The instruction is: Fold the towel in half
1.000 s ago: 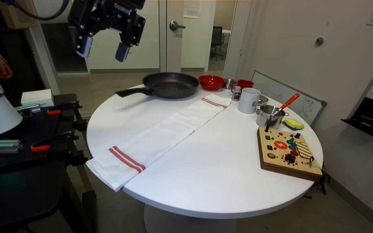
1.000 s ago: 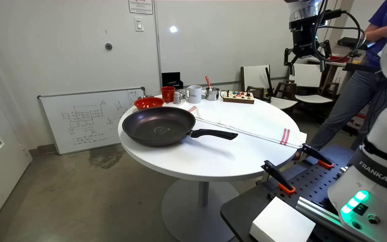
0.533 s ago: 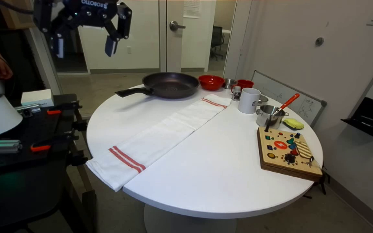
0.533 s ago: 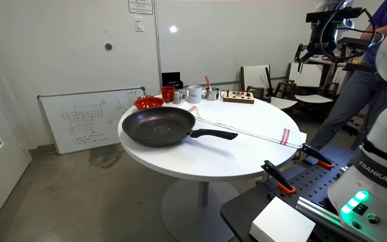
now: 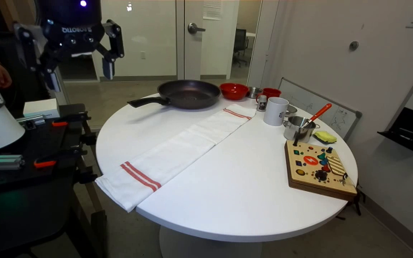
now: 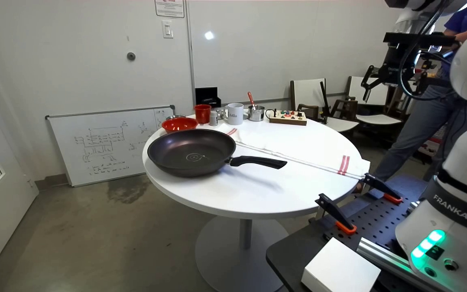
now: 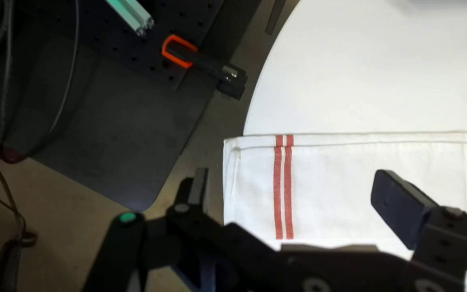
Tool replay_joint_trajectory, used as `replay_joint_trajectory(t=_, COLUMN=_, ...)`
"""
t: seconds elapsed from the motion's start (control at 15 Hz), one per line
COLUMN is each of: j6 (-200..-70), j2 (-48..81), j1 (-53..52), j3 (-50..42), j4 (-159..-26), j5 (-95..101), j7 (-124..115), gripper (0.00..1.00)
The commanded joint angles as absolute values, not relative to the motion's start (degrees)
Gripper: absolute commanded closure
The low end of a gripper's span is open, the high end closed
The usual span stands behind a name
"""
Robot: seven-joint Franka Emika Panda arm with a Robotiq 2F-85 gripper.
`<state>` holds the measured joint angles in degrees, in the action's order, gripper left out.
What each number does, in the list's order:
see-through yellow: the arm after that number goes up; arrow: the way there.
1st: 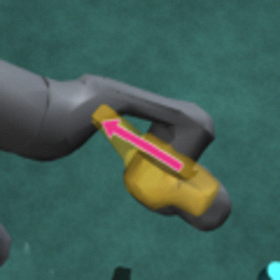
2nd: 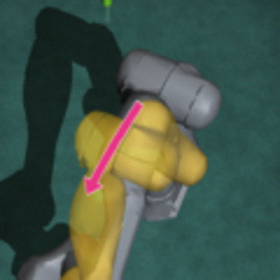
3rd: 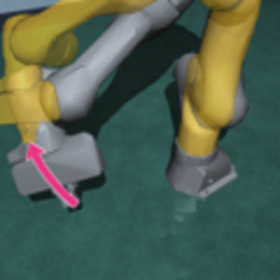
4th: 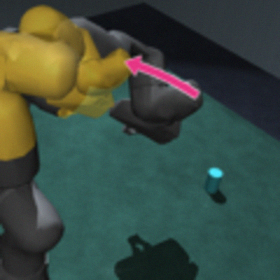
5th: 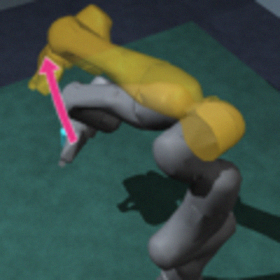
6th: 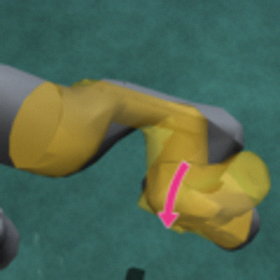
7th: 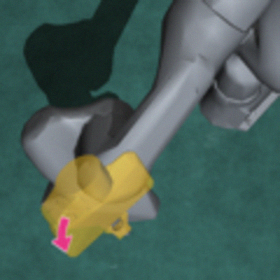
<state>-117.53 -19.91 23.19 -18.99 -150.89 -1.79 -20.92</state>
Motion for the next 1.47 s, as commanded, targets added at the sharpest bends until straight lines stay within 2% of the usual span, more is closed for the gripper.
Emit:
replay_joint_trajectory(t=0.0, j6=-130.9, j2=-24.3, j1=23.7, j3=-16.9, j4=-158.7, j5=0.1, j7=-18.2, gripper=0.0)
replay_joint_trajectory(t=0.2, j6=-143.9, j2=-25.2, j1=23.6, j3=-15.9, j4=-163.5, j5=-1.0, j7=-17.2, gripper=0.0)
replay_joint_trajectory(t=0.27, j6=-147.0, j2=-21.2, j1=22.8, j3=-16.2, j4=-159.7, j5=-2.3, j7=-16.3, gripper=0.0)
replay_joint_trajectory(t=0.47, j6=-154.6, j2=-18.9, j1=23.9, j3=-15.8, j4=-160.2, j5=-2.4, j7=-17.5, gripper=0.0)
replay_joint_trajectory(t=1.07, j6=-148.9, j2=-11.2, j1=28.1, j3=-15.3, j4=-160.1, j5=0.9, j7=-25.2, gripper=0.0)
replay_joint_trajectory(t=1.4, j6=-138.3, j2=-9.0, j1=27.7, j3=-16.9, j4=-160.1, j5=-0.8, j7=-28.8, gripper=0.0)
